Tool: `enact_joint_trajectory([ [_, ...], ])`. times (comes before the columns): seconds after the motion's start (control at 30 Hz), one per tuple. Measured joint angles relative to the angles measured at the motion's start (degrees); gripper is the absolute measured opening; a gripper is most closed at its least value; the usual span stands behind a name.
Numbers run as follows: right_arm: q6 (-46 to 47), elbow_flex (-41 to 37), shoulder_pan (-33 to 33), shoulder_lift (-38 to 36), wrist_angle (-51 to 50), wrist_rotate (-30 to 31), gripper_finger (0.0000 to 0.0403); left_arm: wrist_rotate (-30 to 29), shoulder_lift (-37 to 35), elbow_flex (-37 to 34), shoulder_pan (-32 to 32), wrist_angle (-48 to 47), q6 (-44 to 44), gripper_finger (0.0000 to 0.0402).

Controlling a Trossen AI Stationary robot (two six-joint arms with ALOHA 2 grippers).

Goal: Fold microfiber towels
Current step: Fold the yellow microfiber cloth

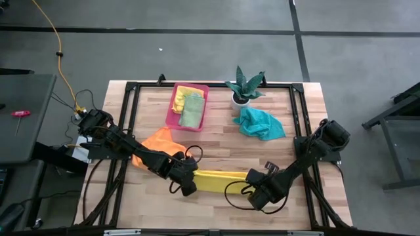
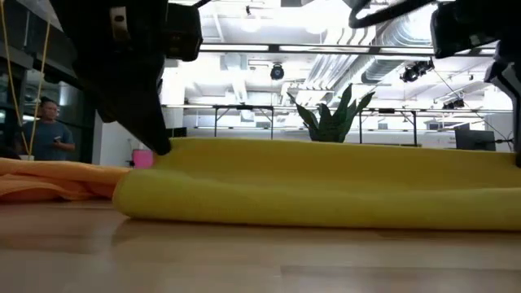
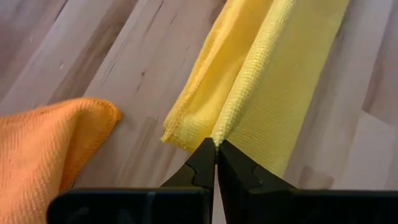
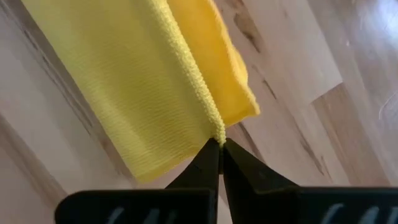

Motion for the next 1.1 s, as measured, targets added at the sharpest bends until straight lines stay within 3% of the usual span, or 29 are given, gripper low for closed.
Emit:
enact_joint_trajectory([
  [0.53, -0.06, 0.02, -2.12, 0.04, -0.16, 0.54, 0.0000, -3.35, 0.00, -1.13, -0.14, 0.31, -1.16, 0.0001],
  [0.77, -0.06, 0.02, -2.12, 0.04, -0.13, 0.52, 0.0003, -3.36, 0.40, -1.18, -0.05, 0.28, -1.16, 0.0029],
  [0.9, 0.07, 0.02, -2.12, 0.04, -0.16, 0.42, 0.0034, -3.34, 0.61, -1.21, 0.00, 0.08, -1.14, 0.0051],
  [1.1, 0.03, 0.02, -2.22, 0.03, -1.02, -0.22, 0.0118, -3.25, 0.66, -1.21, 0.47, -0.28, 0.12, 0.0084],
])
